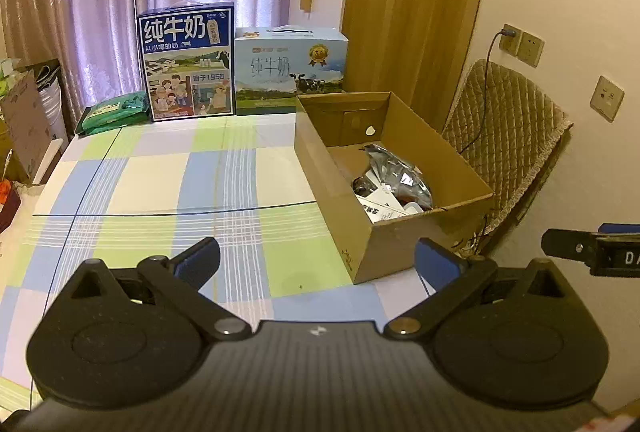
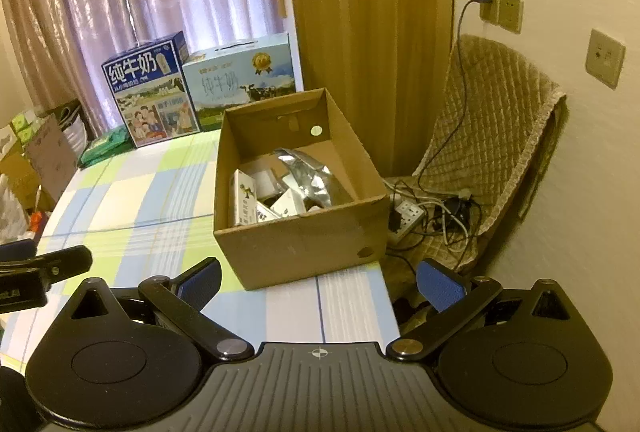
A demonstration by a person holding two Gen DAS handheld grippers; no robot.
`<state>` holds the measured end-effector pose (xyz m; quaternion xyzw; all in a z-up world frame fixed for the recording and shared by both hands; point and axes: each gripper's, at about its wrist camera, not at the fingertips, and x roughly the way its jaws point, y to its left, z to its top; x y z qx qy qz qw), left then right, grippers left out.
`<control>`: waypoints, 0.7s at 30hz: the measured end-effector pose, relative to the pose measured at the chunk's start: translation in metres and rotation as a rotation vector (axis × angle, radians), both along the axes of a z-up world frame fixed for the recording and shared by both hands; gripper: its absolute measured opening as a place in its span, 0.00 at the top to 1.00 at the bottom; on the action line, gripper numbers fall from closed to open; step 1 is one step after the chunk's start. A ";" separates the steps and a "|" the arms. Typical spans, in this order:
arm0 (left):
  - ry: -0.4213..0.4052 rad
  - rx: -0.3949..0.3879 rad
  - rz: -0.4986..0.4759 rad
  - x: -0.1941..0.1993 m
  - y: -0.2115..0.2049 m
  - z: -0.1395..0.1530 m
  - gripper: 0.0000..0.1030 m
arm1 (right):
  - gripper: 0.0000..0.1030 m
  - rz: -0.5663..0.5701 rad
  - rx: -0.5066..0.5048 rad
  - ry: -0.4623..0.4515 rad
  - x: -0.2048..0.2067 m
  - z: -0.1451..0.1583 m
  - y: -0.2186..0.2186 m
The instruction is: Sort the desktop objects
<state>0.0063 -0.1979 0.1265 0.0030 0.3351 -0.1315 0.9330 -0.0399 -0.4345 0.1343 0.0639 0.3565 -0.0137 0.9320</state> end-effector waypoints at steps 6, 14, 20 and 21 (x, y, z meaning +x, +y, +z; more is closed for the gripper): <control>-0.001 -0.012 -0.019 -0.005 -0.004 0.003 0.01 | 0.02 -0.010 -0.004 -0.005 -0.010 0.003 0.003; 0.003 -0.025 -0.030 -0.007 -0.004 0.008 0.01 | 0.02 0.001 -0.021 -0.037 -0.017 0.010 0.013; 0.009 -0.016 -0.027 -0.007 -0.006 0.007 0.01 | 0.02 0.003 -0.006 -0.040 -0.018 0.010 0.016; 0.011 -0.015 -0.027 -0.007 -0.006 0.006 0.01 | 0.02 0.004 -0.007 -0.040 -0.018 0.009 0.016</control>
